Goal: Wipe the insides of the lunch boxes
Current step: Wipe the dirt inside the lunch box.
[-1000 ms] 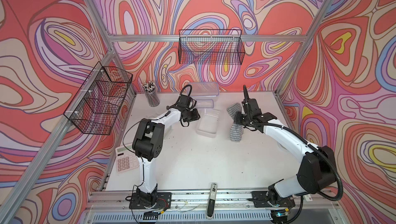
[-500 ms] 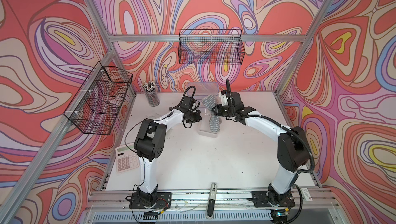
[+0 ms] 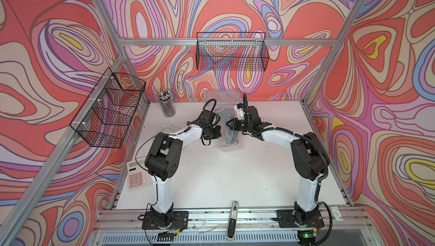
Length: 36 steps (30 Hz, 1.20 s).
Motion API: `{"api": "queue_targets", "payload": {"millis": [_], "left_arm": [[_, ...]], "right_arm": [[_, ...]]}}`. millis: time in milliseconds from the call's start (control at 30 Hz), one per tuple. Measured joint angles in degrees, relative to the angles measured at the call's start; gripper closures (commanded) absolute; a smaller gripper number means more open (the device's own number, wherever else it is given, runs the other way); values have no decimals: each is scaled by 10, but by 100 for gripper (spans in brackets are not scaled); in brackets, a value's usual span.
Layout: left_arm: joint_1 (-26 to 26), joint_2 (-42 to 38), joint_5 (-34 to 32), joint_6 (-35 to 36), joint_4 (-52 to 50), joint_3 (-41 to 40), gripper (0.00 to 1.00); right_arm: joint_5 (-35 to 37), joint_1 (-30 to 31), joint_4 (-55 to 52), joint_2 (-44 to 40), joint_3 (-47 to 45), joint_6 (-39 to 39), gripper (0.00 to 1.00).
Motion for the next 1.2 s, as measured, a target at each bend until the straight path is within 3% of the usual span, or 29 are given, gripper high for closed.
{"api": "queue_targets", "payload": {"millis": [333,600,867,1200], "left_arm": [[-57,-86,-171,-31,-80,-32,100],[-101,-95,-272,-75,-137,-42,100],[-113,-114,-279,-99,-94,-101,100],[-112,-158,-206,-105,38,-187,100]], "right_arm": [[94,59,-112,-35,-17,-53,100],[149,116,-205,-62,-31,-66,100],[148,126,-228,-44,-37,-11,100],[158,124,-223,24,-6,57,100]]}}
